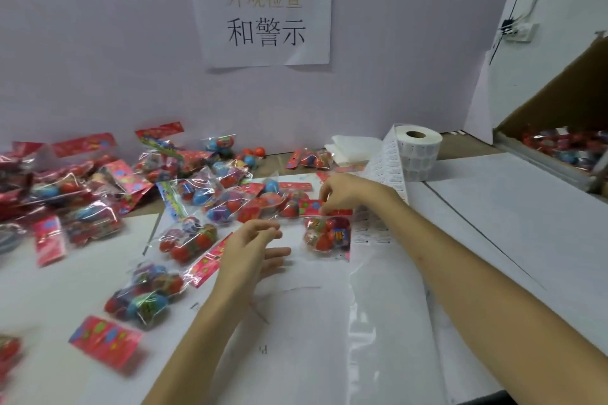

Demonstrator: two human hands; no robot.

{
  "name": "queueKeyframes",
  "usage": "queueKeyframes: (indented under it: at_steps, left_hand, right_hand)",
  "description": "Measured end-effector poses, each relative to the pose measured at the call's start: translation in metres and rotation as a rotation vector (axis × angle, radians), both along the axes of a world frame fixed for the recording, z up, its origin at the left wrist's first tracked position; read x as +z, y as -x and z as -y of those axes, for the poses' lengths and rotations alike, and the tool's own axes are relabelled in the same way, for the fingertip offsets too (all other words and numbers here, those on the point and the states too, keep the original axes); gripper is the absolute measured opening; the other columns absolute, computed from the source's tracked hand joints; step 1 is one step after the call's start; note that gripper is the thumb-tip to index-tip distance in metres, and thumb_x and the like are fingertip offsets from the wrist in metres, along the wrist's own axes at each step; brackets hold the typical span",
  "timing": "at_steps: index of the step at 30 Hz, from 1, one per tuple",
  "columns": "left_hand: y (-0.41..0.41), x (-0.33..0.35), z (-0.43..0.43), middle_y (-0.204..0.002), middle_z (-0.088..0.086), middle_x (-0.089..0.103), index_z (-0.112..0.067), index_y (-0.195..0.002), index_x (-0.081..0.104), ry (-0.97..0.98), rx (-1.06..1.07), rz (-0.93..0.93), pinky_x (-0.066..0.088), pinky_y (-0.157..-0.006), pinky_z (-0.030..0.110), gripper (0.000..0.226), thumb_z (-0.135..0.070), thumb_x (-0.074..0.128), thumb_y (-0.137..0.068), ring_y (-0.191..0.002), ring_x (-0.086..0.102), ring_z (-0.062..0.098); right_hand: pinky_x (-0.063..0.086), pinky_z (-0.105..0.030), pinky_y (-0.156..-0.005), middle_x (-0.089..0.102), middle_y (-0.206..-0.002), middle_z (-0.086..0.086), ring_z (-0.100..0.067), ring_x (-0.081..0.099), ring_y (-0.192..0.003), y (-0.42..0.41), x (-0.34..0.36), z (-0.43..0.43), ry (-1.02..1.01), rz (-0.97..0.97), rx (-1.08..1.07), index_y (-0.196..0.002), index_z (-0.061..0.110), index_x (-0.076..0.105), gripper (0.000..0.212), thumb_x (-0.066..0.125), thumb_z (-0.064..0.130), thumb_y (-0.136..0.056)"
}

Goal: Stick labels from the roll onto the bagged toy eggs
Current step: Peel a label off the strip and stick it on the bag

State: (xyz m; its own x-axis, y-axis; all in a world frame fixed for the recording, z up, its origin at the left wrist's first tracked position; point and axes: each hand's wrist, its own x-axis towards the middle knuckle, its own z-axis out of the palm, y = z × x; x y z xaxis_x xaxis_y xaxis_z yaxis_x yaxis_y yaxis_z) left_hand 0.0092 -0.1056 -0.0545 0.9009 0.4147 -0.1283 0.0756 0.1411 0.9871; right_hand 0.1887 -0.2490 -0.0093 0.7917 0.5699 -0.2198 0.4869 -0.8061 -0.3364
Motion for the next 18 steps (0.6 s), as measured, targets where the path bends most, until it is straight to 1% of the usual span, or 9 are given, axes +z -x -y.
queueKeyframes:
  at_steps: [1, 3, 7, 9, 11, 13, 15, 16, 18]
  left_hand:
    - [0.0, 0.0, 0.0, -0.111, 0.012, 0.072, -0.011, -0.11, 0.067, -0.002, -0.008, 0.006, 0.065, -0.069, 0.035, 0.011, -0.011, 0.058, -0.103, -0.086, 0.078, 0.029]
    - [0.0, -0.002, 0.0, -0.112, 0.01, 0.073, -0.013, -0.114, 0.067, -0.018, -0.019, 0.017, 0.065, -0.071, 0.034, 0.013, -0.015, 0.063, -0.102, -0.087, 0.078, 0.026]
    - [-0.001, -0.005, 0.0, -0.119, -0.002, 0.071, -0.023, -0.123, 0.063, -0.112, -0.046, 0.049, 0.063, -0.082, 0.034, 0.031, -0.032, 0.072, -0.095, -0.099, 0.075, 0.018]
    - [0.0, -0.004, 0.001, -0.115, -0.009, 0.073, -0.028, -0.119, 0.066, -0.171, -0.057, 0.097, 0.059, -0.08, 0.028, 0.029, -0.035, 0.074, -0.092, -0.103, 0.071, 0.01]
    - [0.001, -0.003, 0.001, -0.101, -0.009, 0.078, -0.028, -0.109, 0.073, -0.21, -0.085, 0.137, 0.056, -0.074, 0.022, 0.017, -0.035, 0.074, -0.092, -0.093, 0.073, 0.008]
    - [0.002, -0.002, 0.001, -0.091, -0.001, 0.079, -0.02, -0.098, 0.076, -0.231, -0.125, 0.135, 0.058, -0.078, 0.033, 0.02, -0.039, 0.072, -0.094, -0.088, 0.076, 0.018]
    - [0.002, -0.001, 0.001, -0.091, 0.009, 0.078, -0.012, -0.095, 0.076, -0.194, -0.143, 0.125, 0.06, -0.089, 0.048, 0.029, -0.041, 0.072, -0.093, -0.091, 0.075, 0.031]
    - [0.002, -0.001, 0.0, -0.091, 0.011, 0.078, -0.01, -0.094, 0.076, -0.182, -0.133, 0.13, 0.059, -0.092, 0.052, 0.031, -0.04, 0.074, -0.092, -0.092, 0.074, 0.034]
    - [0.001, -0.001, 0.0, -0.089, 0.013, 0.076, -0.006, -0.09, 0.074, -0.172, -0.094, 0.146, 0.058, -0.094, 0.055, 0.032, -0.037, 0.076, -0.089, -0.093, 0.072, 0.037]
  right_hand:
    - [0.047, -0.025, -0.068, 0.069, -0.097, 0.0, -0.013, 0.062, -0.083, 0.001, 0.001, 0.0, -0.031, 0.019, 0.002, -0.1, 0.012, 0.074, 0.012, 0.07, 0.021, -0.093]
    - [0.045, -0.027, -0.066, 0.064, -0.083, -0.001, -0.015, 0.058, -0.074, 0.006, 0.006, -0.001, -0.116, 0.042, 0.022, -0.085, 0.011, 0.069, 0.009, 0.068, 0.016, -0.093]
    - [0.047, -0.029, -0.07, 0.064, -0.085, 0.003, -0.014, 0.06, -0.077, 0.03, 0.025, 0.0, -0.231, 0.097, 0.115, -0.093, 0.012, 0.069, 0.006, 0.067, 0.017, -0.094]
    - [0.048, -0.031, -0.071, 0.064, -0.081, 0.006, -0.012, 0.059, -0.076, 0.045, 0.032, 0.001, -0.299, 0.095, 0.168, -0.089, 0.017, 0.069, 0.005, 0.07, 0.021, -0.093]
    - [0.049, -0.033, -0.072, 0.063, -0.078, 0.005, -0.016, 0.058, -0.073, 0.061, 0.035, 0.002, -0.381, 0.077, 0.229, -0.083, 0.023, 0.069, 0.009, 0.072, 0.023, -0.091]
    - [0.051, -0.032, -0.073, 0.068, -0.08, 0.002, -0.018, 0.063, -0.077, 0.071, 0.033, 0.005, -0.494, 0.044, 0.25, -0.084, 0.022, 0.072, 0.007, 0.075, 0.022, -0.09]
    - [0.052, -0.024, -0.072, 0.07, -0.079, 0.011, -0.005, 0.066, -0.075, 0.076, 0.027, 0.009, -0.645, -0.002, 0.225, -0.084, 0.027, 0.072, 0.01, 0.076, 0.02, -0.09]
    - [0.053, -0.021, -0.075, 0.071, -0.081, 0.015, -0.001, 0.068, -0.08, 0.077, 0.023, 0.012, -0.726, -0.022, 0.192, -0.087, 0.029, 0.072, 0.01, 0.077, 0.021, -0.09]
    - [0.057, -0.025, -0.083, 0.073, -0.091, 0.016, -0.002, 0.07, -0.093, 0.077, 0.012, 0.016, -0.879, -0.069, 0.086, -0.097, 0.028, 0.073, 0.006, 0.075, 0.028, -0.092]
